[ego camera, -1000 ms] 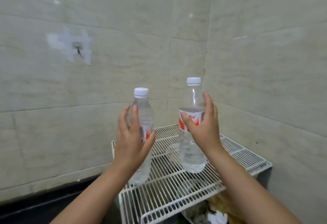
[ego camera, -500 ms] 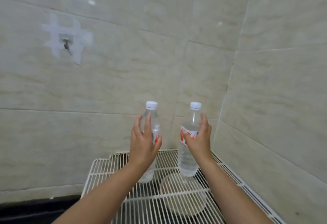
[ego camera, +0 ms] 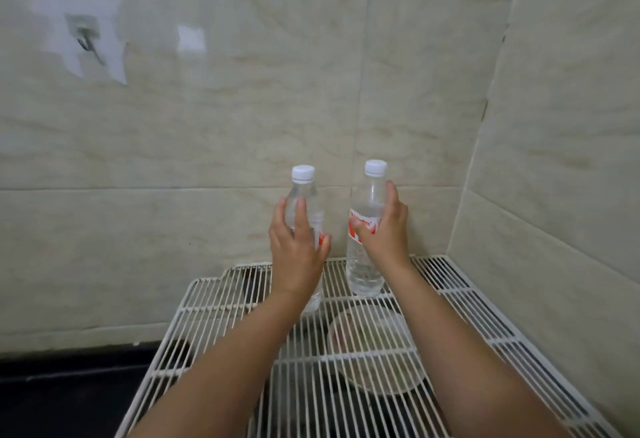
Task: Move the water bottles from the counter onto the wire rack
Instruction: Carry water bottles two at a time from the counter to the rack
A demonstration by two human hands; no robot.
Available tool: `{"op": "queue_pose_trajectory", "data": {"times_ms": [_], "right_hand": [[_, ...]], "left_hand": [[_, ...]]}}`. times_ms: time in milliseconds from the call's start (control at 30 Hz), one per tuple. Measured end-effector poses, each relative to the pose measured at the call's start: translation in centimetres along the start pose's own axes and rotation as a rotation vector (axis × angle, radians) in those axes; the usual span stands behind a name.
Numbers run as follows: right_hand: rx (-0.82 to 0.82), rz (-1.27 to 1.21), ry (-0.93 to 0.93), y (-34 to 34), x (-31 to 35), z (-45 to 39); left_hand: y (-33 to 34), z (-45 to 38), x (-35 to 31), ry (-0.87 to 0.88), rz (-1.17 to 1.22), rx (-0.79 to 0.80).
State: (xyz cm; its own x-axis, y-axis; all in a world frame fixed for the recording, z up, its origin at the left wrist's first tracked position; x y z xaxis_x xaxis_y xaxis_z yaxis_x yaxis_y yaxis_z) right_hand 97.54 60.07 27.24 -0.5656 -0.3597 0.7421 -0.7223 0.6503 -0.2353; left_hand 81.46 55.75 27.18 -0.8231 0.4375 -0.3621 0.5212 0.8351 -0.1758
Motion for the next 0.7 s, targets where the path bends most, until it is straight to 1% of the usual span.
{"op": "queue_pose_trajectory", "data": {"times_ms": [67,167,300,367,433,533,633,700], "right_hand": [[0.029,-0.004,0.024,0.1,-0.1,0.1],[0.113,-0.019,0.055,0.2,0.0,0.2],[0.177,0.031,0.073,-0.4,0.2,0.2],[0.204,0.121,0.053,-0.6,0.8,0.3],[0.211,0.313,-0.002,-0.7,1.2,0.5],[0.199,0.492,-0.022,-1.2,1.6,0.6],[0.235,0.514,-0.019,-1.1,1.5,0.3],[0.288,0.505,-0.014,-1.0,1.4,0.0]], "left_hand": [[0.1,0.5,-0.2,-0.016,0.011,0.026],[-0.1,0.5,0.2,-0.1,0.042,0.062],[-1.3,-0.6,0.3,-0.213,0.114,0.18],[-2.0,-1.7,0.9,-0.287,0.132,0.231],[-2.1,-3.3,1.5,-0.341,0.17,0.286],[-1.2,-5.2,0.9,-0.315,0.25,0.414],[-0.3,-5.5,0.0,-0.264,0.31,0.527],[-0.1,-5.3,0.2,-0.244,0.311,0.546]]}}
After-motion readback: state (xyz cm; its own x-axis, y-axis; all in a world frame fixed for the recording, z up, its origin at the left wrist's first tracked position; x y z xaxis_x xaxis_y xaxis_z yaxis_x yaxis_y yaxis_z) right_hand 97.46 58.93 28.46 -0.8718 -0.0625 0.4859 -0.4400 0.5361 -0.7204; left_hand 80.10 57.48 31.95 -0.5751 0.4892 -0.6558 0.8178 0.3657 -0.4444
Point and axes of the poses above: each hand's wrist, its own z-axis away from the middle knuckle, its own y-axis out of the palm, x = y × z, the point moved 10 cm from there along -z, towards the middle knuckle, and after that the axes turned 15 degrees about -x, right-handed, at the moved point
